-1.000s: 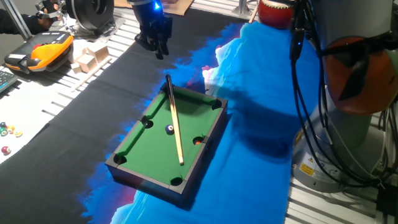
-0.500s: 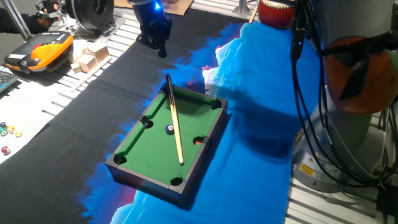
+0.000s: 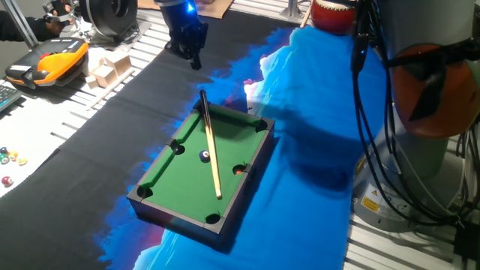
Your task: Hit the pool ball
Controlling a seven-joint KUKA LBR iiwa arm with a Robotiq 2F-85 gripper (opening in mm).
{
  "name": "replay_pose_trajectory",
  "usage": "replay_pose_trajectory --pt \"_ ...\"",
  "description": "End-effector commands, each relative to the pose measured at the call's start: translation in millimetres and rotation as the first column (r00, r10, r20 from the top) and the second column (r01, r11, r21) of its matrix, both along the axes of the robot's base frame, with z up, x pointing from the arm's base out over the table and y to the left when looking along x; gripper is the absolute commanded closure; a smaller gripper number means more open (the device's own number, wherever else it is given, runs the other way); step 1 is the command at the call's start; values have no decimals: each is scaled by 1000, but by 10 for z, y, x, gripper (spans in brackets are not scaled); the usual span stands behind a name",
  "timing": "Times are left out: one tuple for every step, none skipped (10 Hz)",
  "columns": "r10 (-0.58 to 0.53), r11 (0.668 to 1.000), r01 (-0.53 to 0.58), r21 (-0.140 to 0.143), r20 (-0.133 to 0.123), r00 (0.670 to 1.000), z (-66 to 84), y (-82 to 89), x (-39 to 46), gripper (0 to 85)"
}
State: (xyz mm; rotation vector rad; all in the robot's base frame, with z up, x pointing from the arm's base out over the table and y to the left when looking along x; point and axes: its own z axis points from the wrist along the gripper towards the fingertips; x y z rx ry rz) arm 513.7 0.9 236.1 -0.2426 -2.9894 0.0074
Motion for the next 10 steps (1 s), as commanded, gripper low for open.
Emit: replay_pose_trajectory --pt "3 1000 -3 0 -1 1000 -1 0 0 850" --pt "4 1000 -4 0 1 1000 -1 0 0 850" --pt "6 1000 -6 -2 14 1000 -1 0 0 850" --pt "0 1000 0 -2 14 1000 -1 0 0 850" --pt "-37 999 37 -4 9 999 -1 0 0 850" --pt "-71 997 71 -10 5 997 -1 0 0 850" --pt "-128 991 128 -24 26 991 -1 0 0 850" --pt "-193 981 193 3 30 981 -1 0 0 850" --pt "-266 962 265 68 3 964 -1 0 0 850" --pt "-312 944 313 107 -24 950 -1 0 0 850"
